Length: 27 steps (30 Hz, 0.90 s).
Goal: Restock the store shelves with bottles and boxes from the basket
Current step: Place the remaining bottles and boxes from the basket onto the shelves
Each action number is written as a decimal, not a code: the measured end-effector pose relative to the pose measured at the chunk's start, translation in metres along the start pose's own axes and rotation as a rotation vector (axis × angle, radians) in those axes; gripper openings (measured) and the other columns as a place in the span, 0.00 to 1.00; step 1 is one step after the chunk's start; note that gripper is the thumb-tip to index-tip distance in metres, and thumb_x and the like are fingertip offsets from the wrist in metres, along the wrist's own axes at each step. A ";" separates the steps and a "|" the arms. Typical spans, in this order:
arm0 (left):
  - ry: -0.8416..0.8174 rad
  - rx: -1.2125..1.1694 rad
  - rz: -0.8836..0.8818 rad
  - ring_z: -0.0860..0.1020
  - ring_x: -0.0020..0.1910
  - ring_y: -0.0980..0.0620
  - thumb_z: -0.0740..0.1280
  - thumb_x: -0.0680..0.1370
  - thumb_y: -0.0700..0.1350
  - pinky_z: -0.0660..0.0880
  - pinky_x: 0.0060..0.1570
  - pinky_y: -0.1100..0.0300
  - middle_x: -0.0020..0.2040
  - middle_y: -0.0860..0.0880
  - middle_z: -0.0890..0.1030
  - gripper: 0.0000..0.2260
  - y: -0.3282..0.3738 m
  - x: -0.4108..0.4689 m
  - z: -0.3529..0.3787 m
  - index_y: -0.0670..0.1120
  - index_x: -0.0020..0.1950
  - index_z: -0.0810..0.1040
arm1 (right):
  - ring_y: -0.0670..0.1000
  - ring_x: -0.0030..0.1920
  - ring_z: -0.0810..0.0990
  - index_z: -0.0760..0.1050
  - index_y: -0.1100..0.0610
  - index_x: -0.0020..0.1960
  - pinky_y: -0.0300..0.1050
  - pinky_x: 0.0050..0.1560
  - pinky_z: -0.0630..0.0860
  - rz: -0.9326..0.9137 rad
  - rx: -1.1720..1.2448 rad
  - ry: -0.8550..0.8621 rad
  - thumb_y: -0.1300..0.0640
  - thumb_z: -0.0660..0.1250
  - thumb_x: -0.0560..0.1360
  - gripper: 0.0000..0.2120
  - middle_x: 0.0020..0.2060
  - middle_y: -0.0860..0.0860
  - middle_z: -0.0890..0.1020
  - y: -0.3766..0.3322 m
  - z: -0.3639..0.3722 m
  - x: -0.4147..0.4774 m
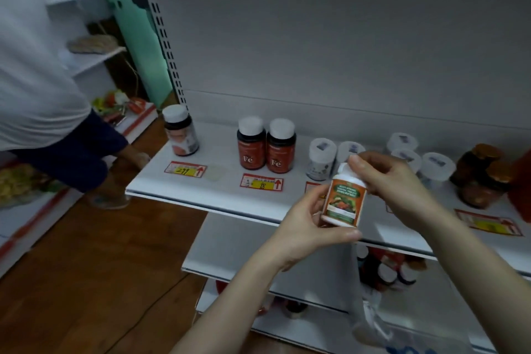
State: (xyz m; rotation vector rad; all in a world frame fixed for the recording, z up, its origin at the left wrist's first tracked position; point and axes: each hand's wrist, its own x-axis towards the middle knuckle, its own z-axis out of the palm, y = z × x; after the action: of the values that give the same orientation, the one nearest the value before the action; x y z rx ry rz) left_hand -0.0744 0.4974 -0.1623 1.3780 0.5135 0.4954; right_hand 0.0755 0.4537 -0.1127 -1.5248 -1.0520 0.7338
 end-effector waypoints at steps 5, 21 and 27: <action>0.005 -0.024 0.028 0.80 0.50 0.58 0.74 0.67 0.31 0.75 0.49 0.64 0.55 0.49 0.79 0.27 0.000 -0.004 0.004 0.51 0.60 0.71 | 0.43 0.32 0.77 0.76 0.55 0.39 0.34 0.33 0.74 0.024 -0.021 0.023 0.49 0.63 0.73 0.10 0.33 0.49 0.78 -0.001 -0.001 -0.004; -0.337 0.058 -0.088 0.82 0.45 0.54 0.77 0.61 0.42 0.77 0.44 0.61 0.47 0.52 0.84 0.27 -0.014 0.024 0.150 0.50 0.57 0.73 | 0.43 0.31 0.74 0.79 0.53 0.39 0.39 0.32 0.69 0.156 -0.003 0.388 0.51 0.66 0.74 0.08 0.30 0.43 0.78 0.033 -0.146 -0.109; -0.428 0.111 -0.041 0.80 0.46 0.59 0.75 0.64 0.42 0.74 0.40 0.68 0.53 0.50 0.81 0.24 -0.027 0.023 0.259 0.48 0.59 0.75 | 0.44 0.33 0.74 0.79 0.53 0.39 0.38 0.32 0.70 0.218 -0.053 0.548 0.51 0.65 0.75 0.09 0.31 0.45 0.78 0.042 -0.235 -0.182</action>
State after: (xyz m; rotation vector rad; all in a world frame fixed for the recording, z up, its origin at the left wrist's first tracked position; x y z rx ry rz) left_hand 0.1026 0.3046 -0.1595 1.5253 0.2199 0.1302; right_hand 0.2163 0.1881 -0.1180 -1.7689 -0.5042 0.3936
